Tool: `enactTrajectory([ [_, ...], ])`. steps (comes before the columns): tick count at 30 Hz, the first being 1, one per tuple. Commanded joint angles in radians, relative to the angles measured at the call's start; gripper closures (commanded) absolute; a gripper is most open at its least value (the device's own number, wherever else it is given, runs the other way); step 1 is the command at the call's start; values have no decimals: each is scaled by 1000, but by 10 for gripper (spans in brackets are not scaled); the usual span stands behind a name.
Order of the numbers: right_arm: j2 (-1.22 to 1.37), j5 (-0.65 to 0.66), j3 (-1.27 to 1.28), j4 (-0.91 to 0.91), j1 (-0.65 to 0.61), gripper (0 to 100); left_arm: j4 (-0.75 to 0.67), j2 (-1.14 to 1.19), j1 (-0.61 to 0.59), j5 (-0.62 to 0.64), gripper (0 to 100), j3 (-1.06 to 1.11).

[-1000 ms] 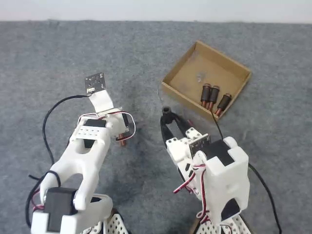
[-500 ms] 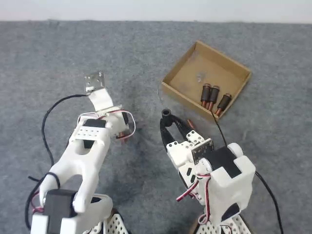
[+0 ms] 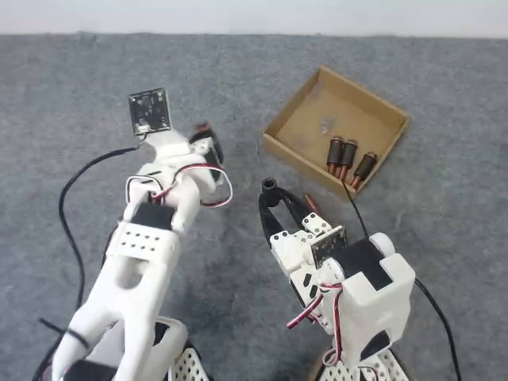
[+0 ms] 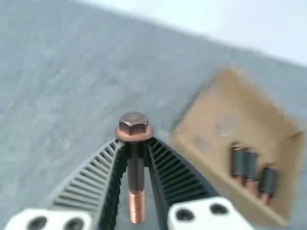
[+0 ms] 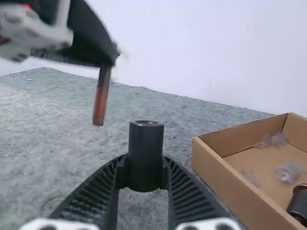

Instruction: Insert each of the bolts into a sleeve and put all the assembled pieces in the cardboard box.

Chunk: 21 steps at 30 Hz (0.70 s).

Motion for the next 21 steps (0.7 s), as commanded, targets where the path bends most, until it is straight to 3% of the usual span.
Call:
enactTrajectory([
  [1, -28, 21, 25, -25, -7, 986, -69, -133, 69, 3, 988, -24],
  [21, -28, 21, 25, -25, -8, 986, -69, -548, 279, -51, 988, 216],
])
